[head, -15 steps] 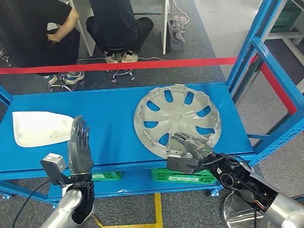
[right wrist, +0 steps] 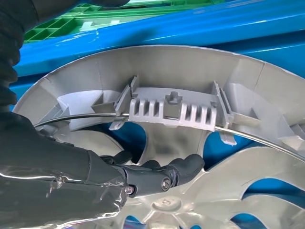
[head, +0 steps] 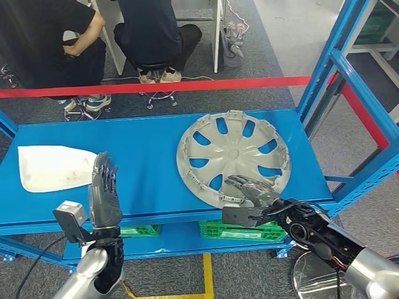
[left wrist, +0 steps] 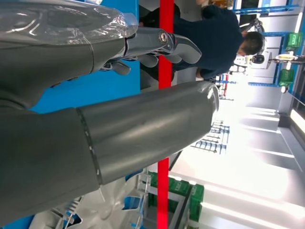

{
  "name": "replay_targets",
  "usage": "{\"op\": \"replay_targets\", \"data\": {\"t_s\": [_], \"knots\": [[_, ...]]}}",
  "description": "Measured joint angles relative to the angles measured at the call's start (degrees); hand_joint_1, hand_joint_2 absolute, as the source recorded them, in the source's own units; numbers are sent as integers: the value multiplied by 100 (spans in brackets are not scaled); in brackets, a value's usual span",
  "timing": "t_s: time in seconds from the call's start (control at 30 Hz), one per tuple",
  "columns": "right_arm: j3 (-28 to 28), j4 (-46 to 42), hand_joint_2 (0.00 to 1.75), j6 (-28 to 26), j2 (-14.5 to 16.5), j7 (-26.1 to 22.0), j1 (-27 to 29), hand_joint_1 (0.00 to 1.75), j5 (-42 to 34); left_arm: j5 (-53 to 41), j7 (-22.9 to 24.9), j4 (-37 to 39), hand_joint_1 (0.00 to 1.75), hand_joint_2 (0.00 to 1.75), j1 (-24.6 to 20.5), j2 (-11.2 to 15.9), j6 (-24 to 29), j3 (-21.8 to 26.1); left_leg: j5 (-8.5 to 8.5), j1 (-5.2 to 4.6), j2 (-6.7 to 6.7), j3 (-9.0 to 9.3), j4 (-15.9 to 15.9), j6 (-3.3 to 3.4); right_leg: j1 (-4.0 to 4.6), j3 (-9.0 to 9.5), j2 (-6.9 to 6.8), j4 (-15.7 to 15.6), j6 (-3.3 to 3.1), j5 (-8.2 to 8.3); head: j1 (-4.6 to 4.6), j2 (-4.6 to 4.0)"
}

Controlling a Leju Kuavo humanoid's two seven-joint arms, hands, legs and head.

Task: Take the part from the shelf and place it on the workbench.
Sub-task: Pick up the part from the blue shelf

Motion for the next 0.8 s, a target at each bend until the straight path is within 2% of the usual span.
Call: {"op": "replay_targets", "data": {"t_s": [0.6, 0.8], "knots": [[139, 229, 175, 40, 82, 51, -118, 0, 184, -5, 68, -2, 0, 0, 1, 26, 5, 0, 1, 0, 2, 39, 0, 0, 0, 37, 4, 0, 0, 1, 0, 0], [248, 211, 175, -170, 87, 275, -123, 0, 852, 5, 92, -2, 0, 0, -4, 36, -24, 0, 1, 0, 0, 39, 0, 0, 0, 38, -2, 0, 0, 1, -1, 0]]}}
